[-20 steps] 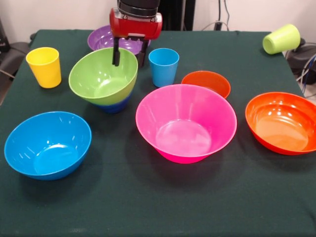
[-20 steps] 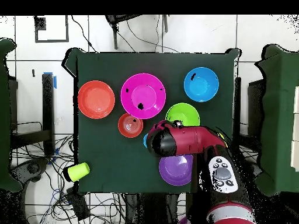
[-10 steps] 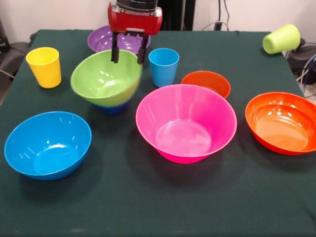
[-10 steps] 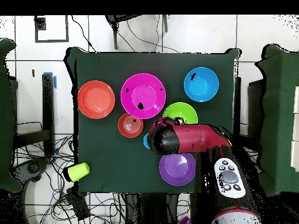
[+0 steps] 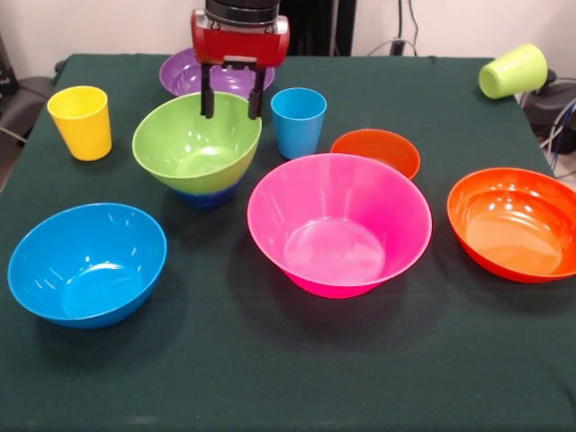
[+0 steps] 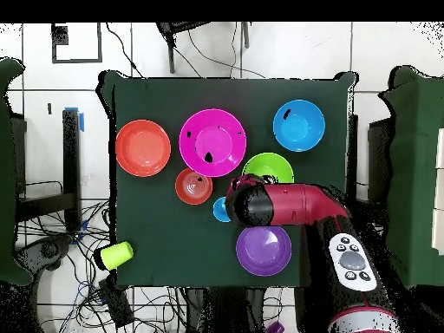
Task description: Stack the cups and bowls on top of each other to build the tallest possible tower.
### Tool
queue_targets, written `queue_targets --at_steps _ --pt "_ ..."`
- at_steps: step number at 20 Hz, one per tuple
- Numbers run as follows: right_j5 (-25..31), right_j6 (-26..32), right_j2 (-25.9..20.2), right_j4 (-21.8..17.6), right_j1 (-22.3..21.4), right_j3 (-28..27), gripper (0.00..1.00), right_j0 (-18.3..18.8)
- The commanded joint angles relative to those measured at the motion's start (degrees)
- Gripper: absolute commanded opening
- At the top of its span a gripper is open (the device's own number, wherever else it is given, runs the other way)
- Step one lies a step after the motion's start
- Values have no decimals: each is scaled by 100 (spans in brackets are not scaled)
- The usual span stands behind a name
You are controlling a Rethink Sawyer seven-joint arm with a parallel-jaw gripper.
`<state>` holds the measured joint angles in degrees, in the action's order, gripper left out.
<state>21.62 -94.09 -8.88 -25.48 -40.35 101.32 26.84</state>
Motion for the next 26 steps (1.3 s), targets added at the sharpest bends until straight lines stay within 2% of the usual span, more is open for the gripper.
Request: queue_targets --at_steps 1,15,20,26 --pt "579 198 -717 66 305 187 100 80" --pt "1154 235 -938 267 -50 192 100 124" --pt "1312 63 -949 392 -180 169 100 -99" --pt "1391 -23 -967 517 -326 281 100 -164"
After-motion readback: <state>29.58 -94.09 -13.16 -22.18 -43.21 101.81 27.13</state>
